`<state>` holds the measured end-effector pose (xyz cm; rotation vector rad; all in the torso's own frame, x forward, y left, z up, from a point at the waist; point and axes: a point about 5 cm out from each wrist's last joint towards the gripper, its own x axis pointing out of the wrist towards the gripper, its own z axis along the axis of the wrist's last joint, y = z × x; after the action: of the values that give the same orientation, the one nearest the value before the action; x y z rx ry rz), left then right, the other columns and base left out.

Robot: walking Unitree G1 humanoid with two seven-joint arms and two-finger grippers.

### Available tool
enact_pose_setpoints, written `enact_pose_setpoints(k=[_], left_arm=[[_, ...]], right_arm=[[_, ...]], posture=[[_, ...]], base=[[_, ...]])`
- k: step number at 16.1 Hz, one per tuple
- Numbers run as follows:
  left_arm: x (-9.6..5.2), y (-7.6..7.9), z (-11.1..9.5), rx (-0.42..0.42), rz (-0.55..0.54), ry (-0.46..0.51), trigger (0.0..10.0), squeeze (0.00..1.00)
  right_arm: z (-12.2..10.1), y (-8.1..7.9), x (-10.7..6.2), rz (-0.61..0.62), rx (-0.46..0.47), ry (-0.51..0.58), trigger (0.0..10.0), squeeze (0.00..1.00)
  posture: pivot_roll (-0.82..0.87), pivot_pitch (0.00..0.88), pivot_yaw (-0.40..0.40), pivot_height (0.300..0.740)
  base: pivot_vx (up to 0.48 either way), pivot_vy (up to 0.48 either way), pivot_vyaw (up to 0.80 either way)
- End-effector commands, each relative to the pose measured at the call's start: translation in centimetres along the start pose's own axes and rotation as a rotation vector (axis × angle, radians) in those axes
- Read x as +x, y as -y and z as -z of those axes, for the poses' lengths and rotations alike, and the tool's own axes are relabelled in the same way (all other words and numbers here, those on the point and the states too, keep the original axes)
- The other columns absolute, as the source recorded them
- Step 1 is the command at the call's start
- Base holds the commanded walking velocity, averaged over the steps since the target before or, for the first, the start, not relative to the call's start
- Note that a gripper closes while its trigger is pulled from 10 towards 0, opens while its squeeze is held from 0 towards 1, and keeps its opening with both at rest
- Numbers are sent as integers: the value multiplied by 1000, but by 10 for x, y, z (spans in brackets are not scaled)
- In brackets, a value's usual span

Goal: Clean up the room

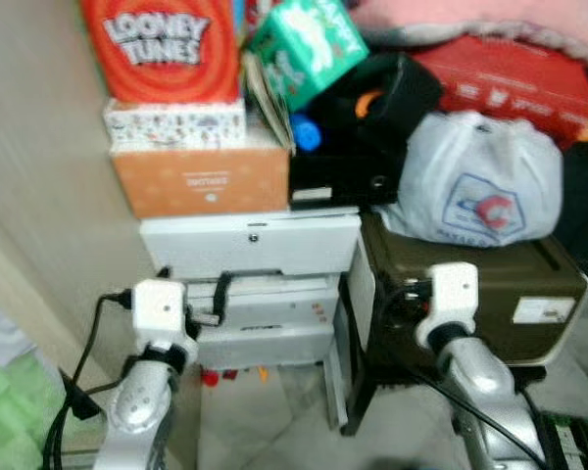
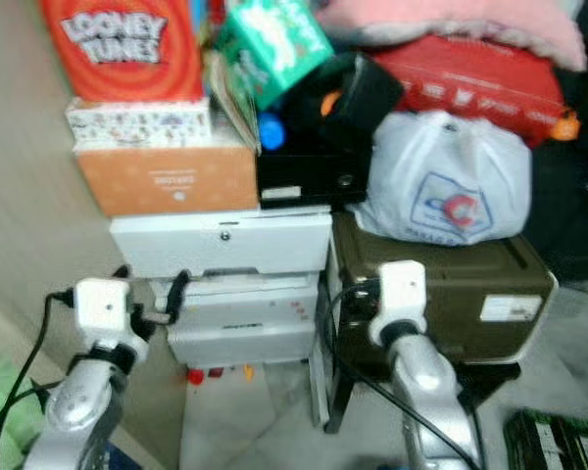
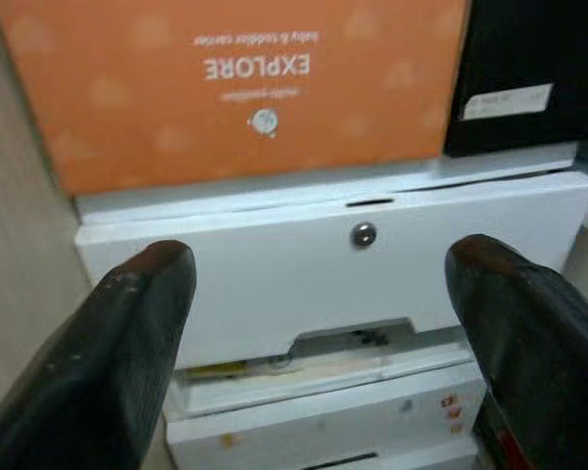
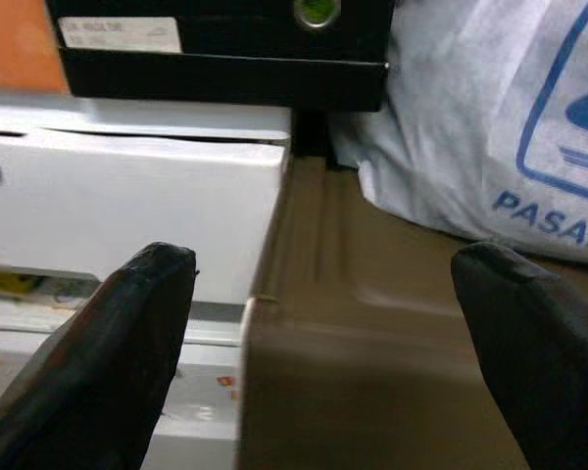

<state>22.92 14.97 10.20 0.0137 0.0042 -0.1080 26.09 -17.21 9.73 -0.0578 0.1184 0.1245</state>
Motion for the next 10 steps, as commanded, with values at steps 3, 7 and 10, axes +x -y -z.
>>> enact_pose_setpoints(k=[3,7,10], left_arm=[[-1,-7,-1,18,-21,-4,10000,0],[-1,-7,-1,22,-23,-4,10000,0],[-1,-10,0,-1,-41,-14,10000,0]], right_arm=[[-4,-6,4,-16,13,10,10000,0],[-4,-6,4,-16,13,10,10000,0],[-3,-6,4,-16,14,9,10000,0]], posture=[[-79,0,-40,740],[-79,0,-40,740],[-79,0,-40,740]], base=[[0,-293,0],[0,-186,0],[0,0,0]])
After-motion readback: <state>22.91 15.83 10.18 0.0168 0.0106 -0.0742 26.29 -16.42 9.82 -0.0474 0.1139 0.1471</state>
